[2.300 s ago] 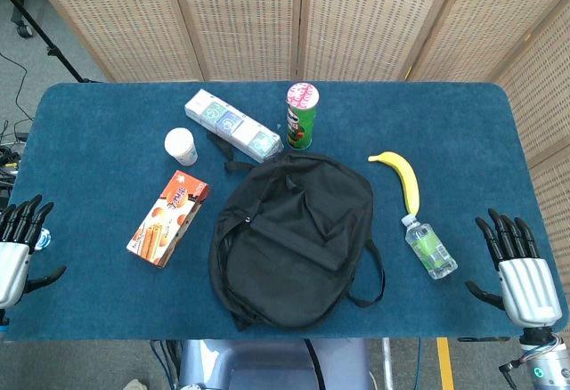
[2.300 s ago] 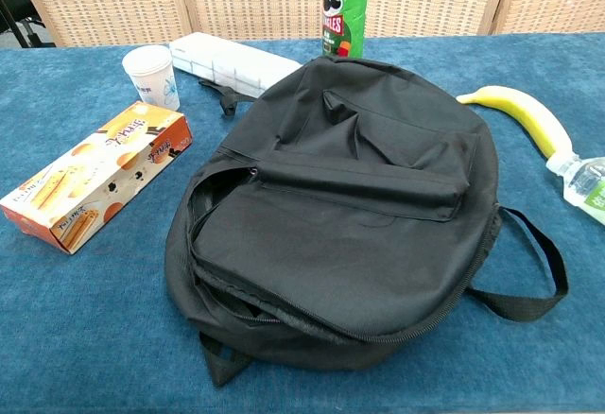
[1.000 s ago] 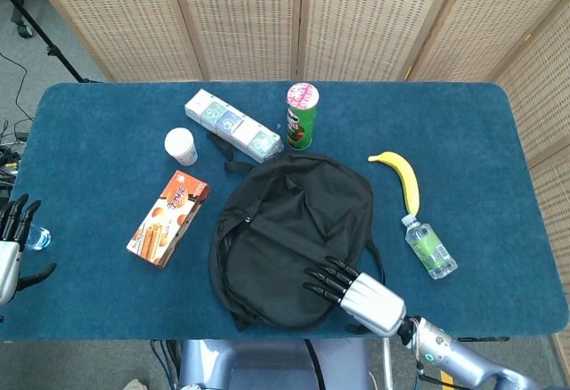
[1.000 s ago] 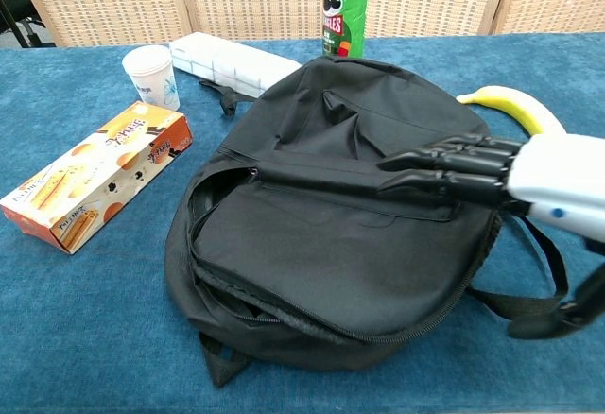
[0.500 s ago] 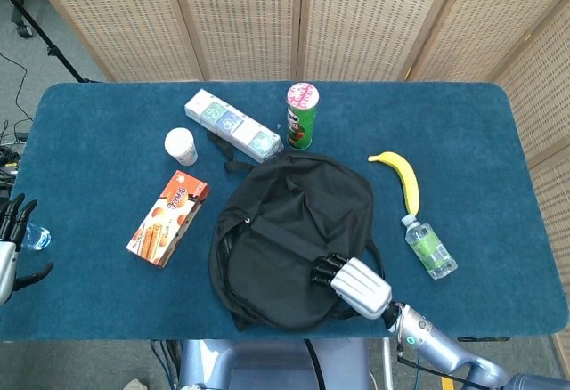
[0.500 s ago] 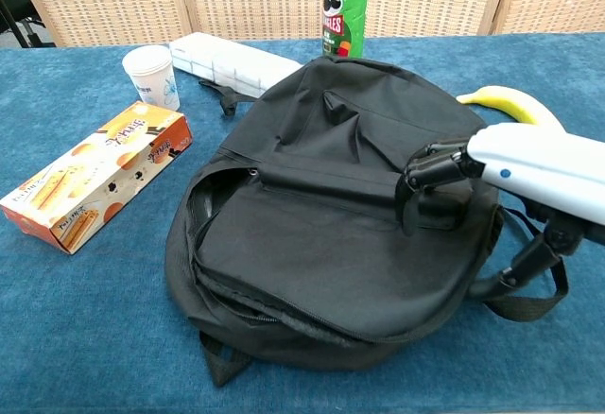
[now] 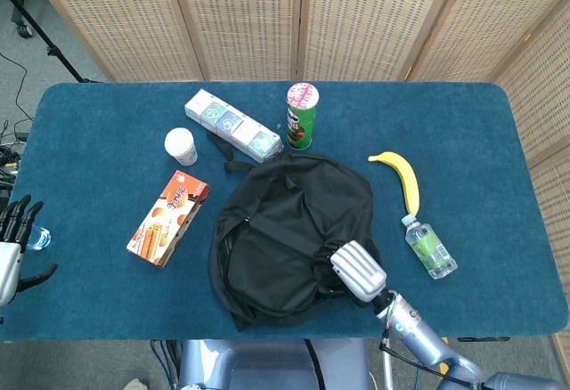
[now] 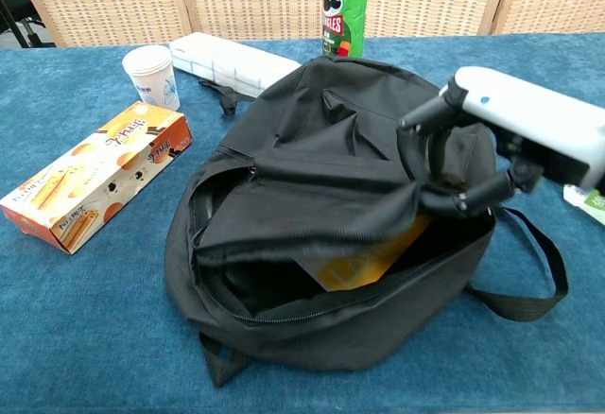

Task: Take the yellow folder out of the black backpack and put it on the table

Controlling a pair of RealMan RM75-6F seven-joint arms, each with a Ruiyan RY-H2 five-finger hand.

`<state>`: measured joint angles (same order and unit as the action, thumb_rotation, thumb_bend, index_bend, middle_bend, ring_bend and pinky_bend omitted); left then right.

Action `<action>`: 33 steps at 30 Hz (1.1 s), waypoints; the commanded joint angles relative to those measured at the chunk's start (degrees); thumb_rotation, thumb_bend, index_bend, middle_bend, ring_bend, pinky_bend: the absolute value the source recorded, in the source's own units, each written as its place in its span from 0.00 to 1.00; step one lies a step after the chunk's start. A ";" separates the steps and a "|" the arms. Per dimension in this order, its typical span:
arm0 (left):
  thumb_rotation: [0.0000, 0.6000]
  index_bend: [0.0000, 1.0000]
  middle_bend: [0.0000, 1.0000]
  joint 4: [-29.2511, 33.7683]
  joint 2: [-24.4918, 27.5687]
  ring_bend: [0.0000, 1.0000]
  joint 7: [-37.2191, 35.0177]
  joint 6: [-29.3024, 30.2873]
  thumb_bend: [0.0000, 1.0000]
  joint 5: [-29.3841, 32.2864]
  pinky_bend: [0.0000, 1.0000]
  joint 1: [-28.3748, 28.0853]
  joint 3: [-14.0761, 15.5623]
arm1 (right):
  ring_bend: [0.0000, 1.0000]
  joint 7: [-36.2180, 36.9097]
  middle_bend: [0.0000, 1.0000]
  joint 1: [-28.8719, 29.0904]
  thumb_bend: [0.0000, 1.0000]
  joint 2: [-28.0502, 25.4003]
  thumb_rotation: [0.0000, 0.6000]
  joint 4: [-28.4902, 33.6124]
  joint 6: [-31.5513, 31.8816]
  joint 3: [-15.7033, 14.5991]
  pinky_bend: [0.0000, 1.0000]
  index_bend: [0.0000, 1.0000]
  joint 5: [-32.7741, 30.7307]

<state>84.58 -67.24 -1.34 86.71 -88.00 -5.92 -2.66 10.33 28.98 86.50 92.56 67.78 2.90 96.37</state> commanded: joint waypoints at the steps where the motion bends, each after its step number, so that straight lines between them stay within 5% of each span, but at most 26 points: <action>1: 1.00 0.00 0.00 0.72 0.48 0.00 -0.52 -1.32 0.13 -2.68 0.00 -1.51 0.93 | 0.49 0.09 0.63 1.41 0.41 -0.29 1.00 5.85 -4.00 5.62 0.50 0.68 -10.22; 6: 1.00 0.00 0.00 0.95 0.43 0.00 -2.53 -3.17 0.14 -8.36 0.00 -4.94 2.00 | 0.49 -2.96 0.63 3.42 0.44 -1.80 1.00 11.88 -7.48 11.91 0.50 0.68 -22.88; 15: 1.00 0.00 0.00 -0.03 -2.08 0.00 -6.13 -6.12 0.24 -19.94 0.00 -13.30 3.46 | 0.49 -8.03 0.63 6.21 0.44 -2.76 1.00 18.07 -7.86 18.64 0.50 0.68 -42.09; 27: 1.00 0.00 0.00 -0.61 -7.16 0.00 -6.22 -3.57 0.27 -25.42 0.00 -16.28 4.66 | 0.49 -14.67 0.64 10.43 0.47 -0.66 1.00 18.59 -2.79 24.03 0.50 0.69 -59.27; 33: 1.00 0.00 0.00 -0.42 -10.22 0.00 -4.93 -6.76 0.27 -26.13 0.00 -18.70 5.08 | 0.49 -14.76 0.64 11.03 0.47 -0.75 1.00 18.86 -3.17 24.41 0.50 0.69 -62.73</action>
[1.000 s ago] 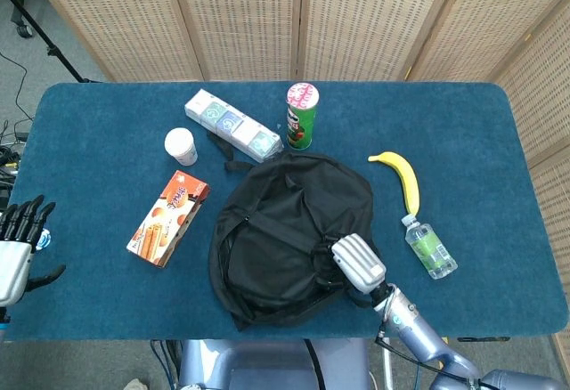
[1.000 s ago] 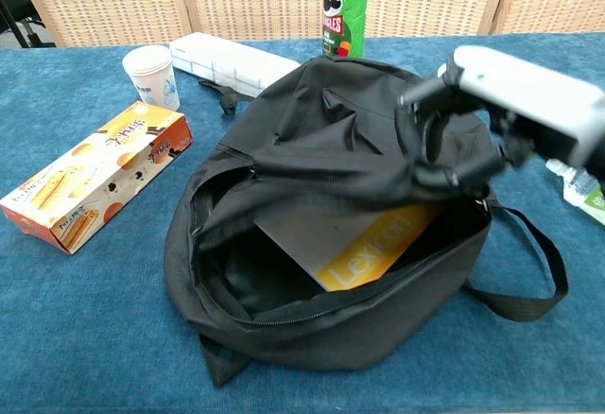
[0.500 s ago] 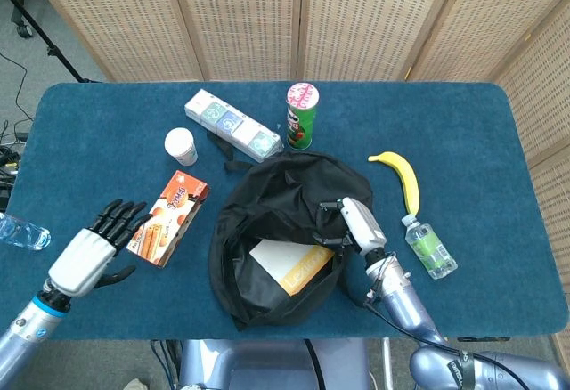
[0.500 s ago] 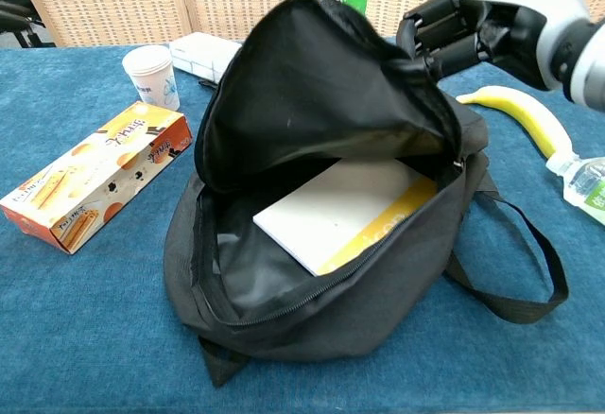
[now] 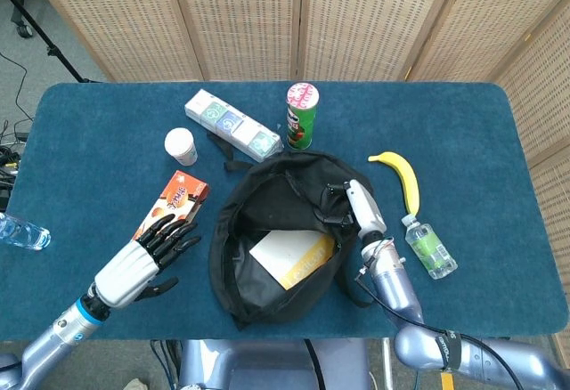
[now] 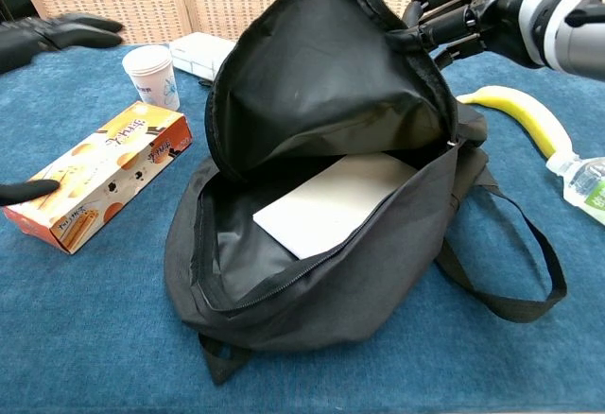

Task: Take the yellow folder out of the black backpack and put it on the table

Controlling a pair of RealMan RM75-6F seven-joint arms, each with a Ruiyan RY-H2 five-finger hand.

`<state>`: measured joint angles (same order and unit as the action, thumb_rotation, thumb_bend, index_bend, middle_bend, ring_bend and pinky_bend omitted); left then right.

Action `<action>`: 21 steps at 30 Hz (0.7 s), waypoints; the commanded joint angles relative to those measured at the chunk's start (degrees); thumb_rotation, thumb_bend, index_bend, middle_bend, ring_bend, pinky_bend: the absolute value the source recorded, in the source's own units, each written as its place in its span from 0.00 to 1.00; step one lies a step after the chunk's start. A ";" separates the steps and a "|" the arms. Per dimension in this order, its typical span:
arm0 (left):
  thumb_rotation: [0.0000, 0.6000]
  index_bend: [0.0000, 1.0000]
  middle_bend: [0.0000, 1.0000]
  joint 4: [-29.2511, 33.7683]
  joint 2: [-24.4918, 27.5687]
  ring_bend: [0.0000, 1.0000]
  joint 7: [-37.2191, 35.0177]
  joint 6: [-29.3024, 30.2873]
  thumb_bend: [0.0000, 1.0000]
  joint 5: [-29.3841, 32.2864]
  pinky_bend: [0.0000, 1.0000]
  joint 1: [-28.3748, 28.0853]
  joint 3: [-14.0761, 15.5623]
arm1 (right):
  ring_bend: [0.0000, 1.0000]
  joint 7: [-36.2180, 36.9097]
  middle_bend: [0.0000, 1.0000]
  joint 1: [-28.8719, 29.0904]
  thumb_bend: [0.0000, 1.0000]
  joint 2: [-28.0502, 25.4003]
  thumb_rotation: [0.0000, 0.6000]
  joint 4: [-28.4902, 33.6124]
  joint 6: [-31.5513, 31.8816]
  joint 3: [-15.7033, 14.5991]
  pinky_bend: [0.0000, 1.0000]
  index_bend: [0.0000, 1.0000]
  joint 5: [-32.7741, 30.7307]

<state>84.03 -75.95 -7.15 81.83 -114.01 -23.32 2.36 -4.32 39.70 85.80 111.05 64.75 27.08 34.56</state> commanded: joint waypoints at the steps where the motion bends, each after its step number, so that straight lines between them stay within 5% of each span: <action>1: 1.00 0.00 0.00 0.13 -2.26 0.00 1.32 -3.12 0.27 0.10 0.00 -2.02 -0.07 | 0.49 -0.08 0.64 0.37 0.47 -0.21 1.00 0.67 -0.32 0.24 0.50 0.69 -1.34; 21: 1.00 0.01 0.00 -8.02 -19.50 0.00 9.69 -22.06 0.27 4.15 0.00 -14.89 -3.05 | 0.49 -0.31 0.63 2.70 0.52 -2.92 1.00 5.49 1.43 4.09 0.50 0.69 -11.29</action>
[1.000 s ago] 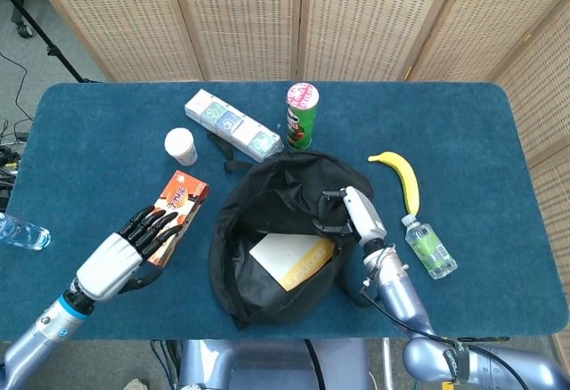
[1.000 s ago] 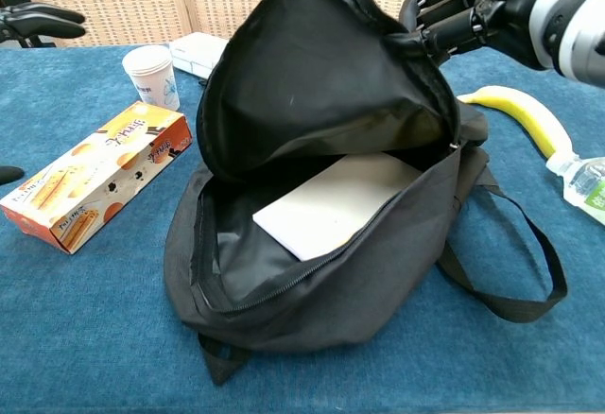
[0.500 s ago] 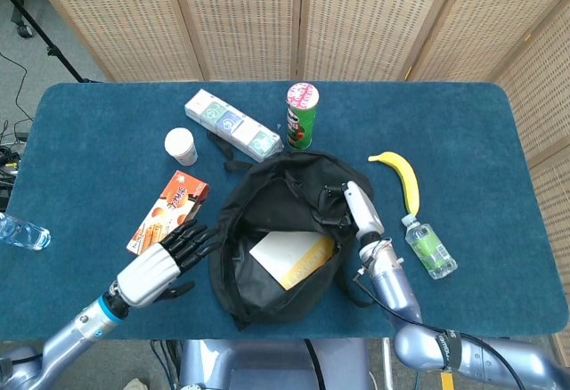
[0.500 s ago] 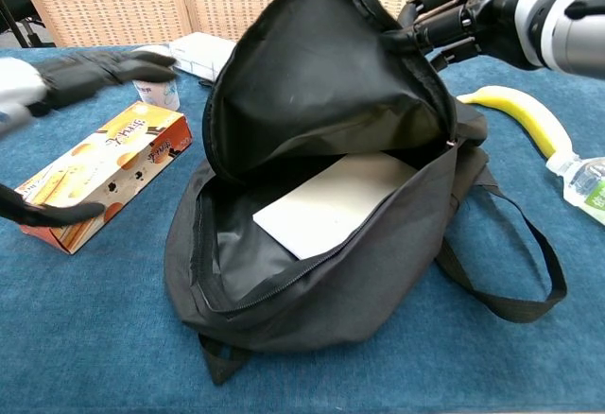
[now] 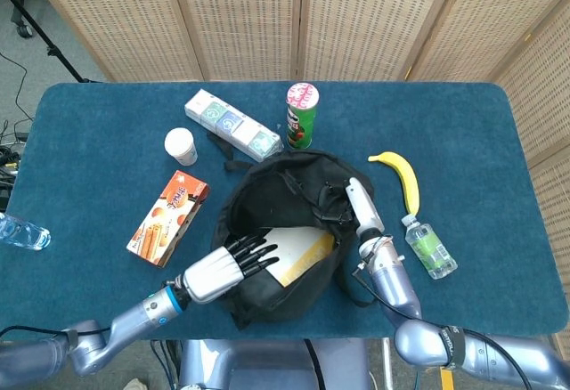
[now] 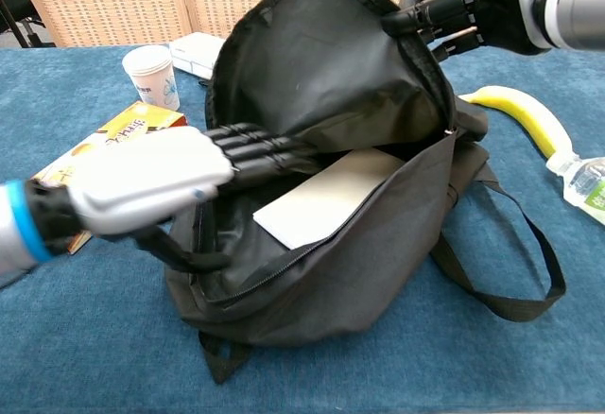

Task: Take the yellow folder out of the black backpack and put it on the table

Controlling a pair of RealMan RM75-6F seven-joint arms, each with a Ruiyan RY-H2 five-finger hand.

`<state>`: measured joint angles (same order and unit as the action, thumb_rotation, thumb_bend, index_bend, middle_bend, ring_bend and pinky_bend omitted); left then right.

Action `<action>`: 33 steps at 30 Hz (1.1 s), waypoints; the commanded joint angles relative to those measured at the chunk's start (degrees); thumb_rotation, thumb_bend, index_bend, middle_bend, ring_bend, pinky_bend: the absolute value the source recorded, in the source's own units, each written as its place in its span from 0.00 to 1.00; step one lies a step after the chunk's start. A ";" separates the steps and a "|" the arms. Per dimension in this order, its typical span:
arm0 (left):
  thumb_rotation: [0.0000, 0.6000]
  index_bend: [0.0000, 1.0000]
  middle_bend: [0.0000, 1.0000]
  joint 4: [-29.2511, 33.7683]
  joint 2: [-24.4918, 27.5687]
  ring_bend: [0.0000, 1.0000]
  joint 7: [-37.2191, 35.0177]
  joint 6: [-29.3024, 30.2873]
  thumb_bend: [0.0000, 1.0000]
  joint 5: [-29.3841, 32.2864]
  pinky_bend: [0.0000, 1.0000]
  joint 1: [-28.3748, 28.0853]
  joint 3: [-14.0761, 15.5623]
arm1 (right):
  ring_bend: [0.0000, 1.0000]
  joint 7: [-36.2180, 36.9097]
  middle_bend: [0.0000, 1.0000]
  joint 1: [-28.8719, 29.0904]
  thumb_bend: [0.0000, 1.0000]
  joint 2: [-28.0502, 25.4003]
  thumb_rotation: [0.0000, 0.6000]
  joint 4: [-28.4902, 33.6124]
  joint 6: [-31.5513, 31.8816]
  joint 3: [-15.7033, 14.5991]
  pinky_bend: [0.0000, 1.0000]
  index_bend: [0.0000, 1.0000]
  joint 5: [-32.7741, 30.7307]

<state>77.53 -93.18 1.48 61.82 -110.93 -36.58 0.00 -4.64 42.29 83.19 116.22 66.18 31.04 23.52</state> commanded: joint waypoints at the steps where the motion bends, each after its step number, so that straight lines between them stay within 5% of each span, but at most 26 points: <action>1: 1.00 0.01 0.00 -2.08 -3.19 0.00 1.48 -2.95 0.27 1.46 0.00 -2.21 -0.94 | 0.49 0.10 0.63 0.11 0.52 -0.51 1.00 0.51 -0.08 0.24 0.50 0.69 -0.34; 17: 1.00 0.03 0.00 -8.99 -13.11 0.00 7.65 -10.32 0.28 9.37 0.00 -8.91 -4.60 | 0.49 3.38 0.64 -1.19 0.52 -5.62 1.00 3.59 -2.60 0.83 0.50 0.69 -1.00; 33: 1.00 0.03 0.00 -18.92 -21.78 0.00 10.46 -11.08 0.31 13.50 0.00 -12.12 -4.74 | 0.49 6.73 0.64 -2.07 0.52 -8.09 1.00 3.58 -4.09 -0.15 0.50 0.69 -1.19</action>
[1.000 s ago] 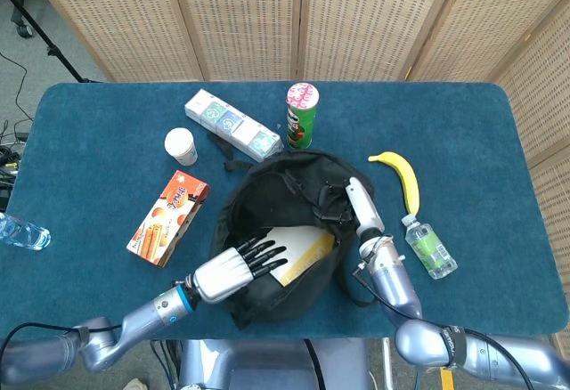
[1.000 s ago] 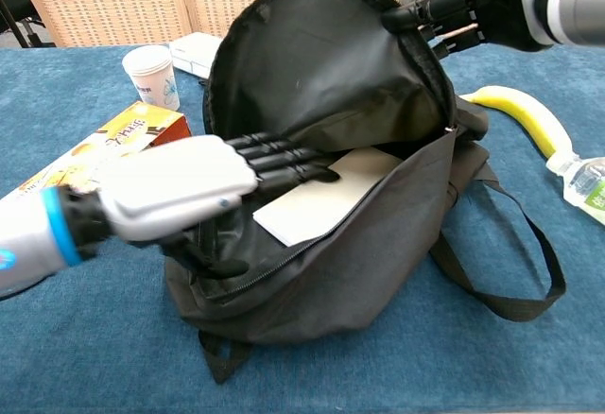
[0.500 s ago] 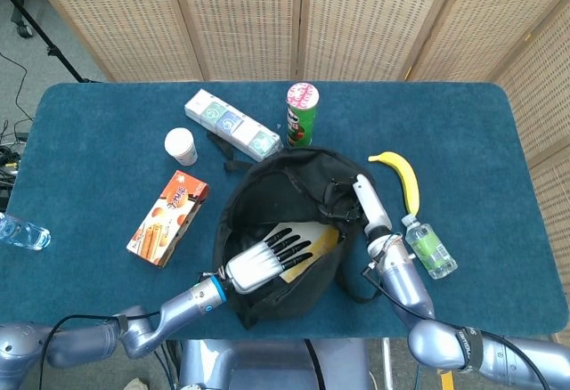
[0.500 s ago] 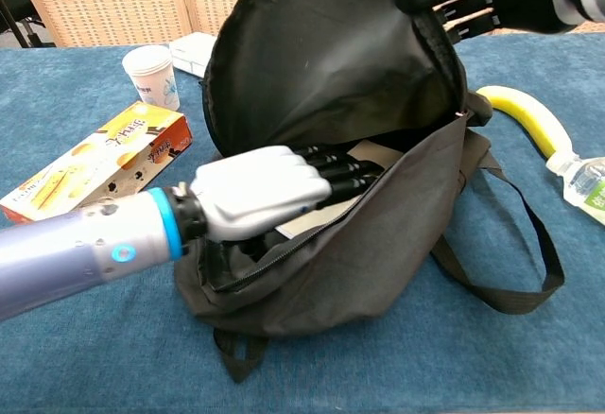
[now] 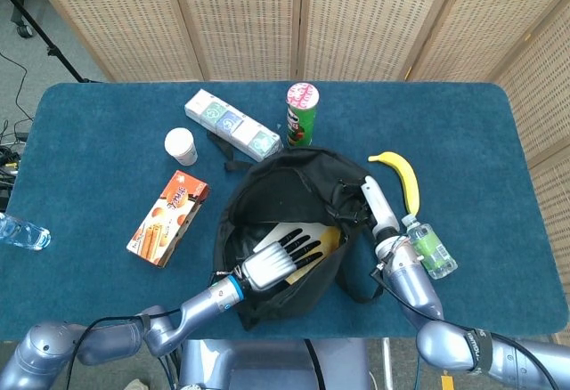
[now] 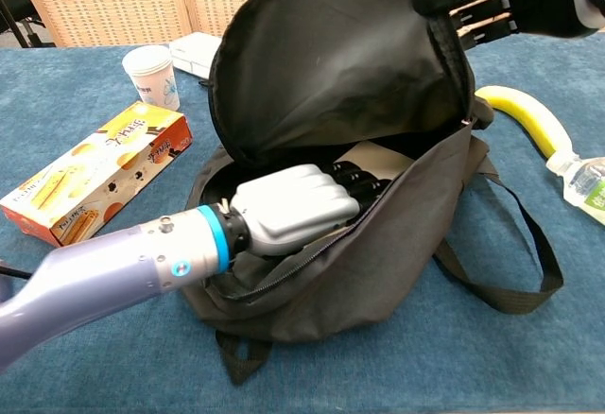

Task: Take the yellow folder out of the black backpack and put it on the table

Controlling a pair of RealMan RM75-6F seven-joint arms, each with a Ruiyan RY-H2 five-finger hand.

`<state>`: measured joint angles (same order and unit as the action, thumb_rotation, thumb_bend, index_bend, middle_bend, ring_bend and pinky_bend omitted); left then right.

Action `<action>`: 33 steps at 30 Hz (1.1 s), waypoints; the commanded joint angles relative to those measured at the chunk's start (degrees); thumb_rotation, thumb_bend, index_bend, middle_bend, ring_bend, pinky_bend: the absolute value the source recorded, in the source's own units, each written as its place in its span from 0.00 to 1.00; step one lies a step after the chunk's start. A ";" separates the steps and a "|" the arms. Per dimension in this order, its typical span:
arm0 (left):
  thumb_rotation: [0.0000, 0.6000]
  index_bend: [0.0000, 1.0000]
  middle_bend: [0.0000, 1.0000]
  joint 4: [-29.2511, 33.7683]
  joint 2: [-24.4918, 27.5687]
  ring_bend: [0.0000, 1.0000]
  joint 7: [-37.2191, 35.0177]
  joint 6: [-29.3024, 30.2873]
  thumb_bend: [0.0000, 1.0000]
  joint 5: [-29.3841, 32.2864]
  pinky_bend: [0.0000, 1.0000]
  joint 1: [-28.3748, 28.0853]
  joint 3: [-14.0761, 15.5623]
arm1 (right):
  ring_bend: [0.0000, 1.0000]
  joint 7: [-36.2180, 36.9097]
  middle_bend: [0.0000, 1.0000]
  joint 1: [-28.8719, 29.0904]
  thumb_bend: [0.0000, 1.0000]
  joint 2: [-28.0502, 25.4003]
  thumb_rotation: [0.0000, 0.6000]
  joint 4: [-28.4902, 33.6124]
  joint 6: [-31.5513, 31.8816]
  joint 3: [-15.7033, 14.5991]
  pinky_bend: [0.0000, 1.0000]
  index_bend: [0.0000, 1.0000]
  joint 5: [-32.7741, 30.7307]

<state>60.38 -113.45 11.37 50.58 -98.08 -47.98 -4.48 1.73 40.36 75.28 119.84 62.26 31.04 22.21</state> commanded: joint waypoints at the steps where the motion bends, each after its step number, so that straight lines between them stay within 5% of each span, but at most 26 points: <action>1: 1.00 0.03 0.00 -2.19 -1.84 0.00 0.73 0.17 0.33 0.78 0.00 -0.84 -0.29 | 0.49 0.49 0.63 -0.17 0.52 -0.24 1.00 -0.05 -0.24 -0.21 0.50 0.69 0.17; 4: 1.00 0.04 0.00 -3.68 -3.13 0.00 1.51 -0.23 0.39 1.59 0.03 -1.28 -0.17 | 0.49 1.05 0.63 -0.26 0.52 -0.39 1.00 -0.20 -0.46 -0.57 0.50 0.69 0.50; 8: 1.00 0.18 0.03 -6.02 -4.93 0.08 1.74 1.16 0.51 2.27 0.25 -1.24 -0.19 | 0.49 1.63 0.64 -0.29 0.52 -0.56 1.00 -0.36 -0.44 -0.84 0.50 0.69 0.97; 13: 1.00 0.52 0.30 -9.77 -6.97 0.32 -0.32 4.98 0.69 1.34 0.43 -1.16 0.57 | 0.49 2.30 0.63 -0.34 0.52 -1.02 1.00 -0.50 -0.53 -0.93 0.50 0.69 1.40; 16: 1.00 0.64 0.40 -11.87 -7.81 0.39 -2.21 7.09 0.77 0.35 0.48 -1.20 1.48 | 0.49 2.60 0.64 -0.39 0.52 -1.19 1.00 -0.71 -0.59 -1.13 0.50 0.69 1.64; 27: 1.00 0.72 0.48 -14.66 -7.55 0.48 -8.92 17.09 0.77 -3.26 0.54 -0.91 3.59 | 0.49 4.07 0.64 -0.75 0.52 -1.16 1.00 -2.99 -0.85 -1.87 0.50 0.69 2.64; 33: 1.00 0.73 0.49 -10.63 -2.91 0.49 -11.95 23.07 0.77 -4.76 0.55 -0.06 4.15 | 0.49 5.19 0.64 -1.04 0.52 -1.15 1.00 -5.89 -1.60 -2.00 0.50 0.69 2.37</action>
<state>47.76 -118.44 0.66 71.53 -102.05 -48.51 -0.67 6.56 39.44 74.14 114.72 60.96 29.10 24.72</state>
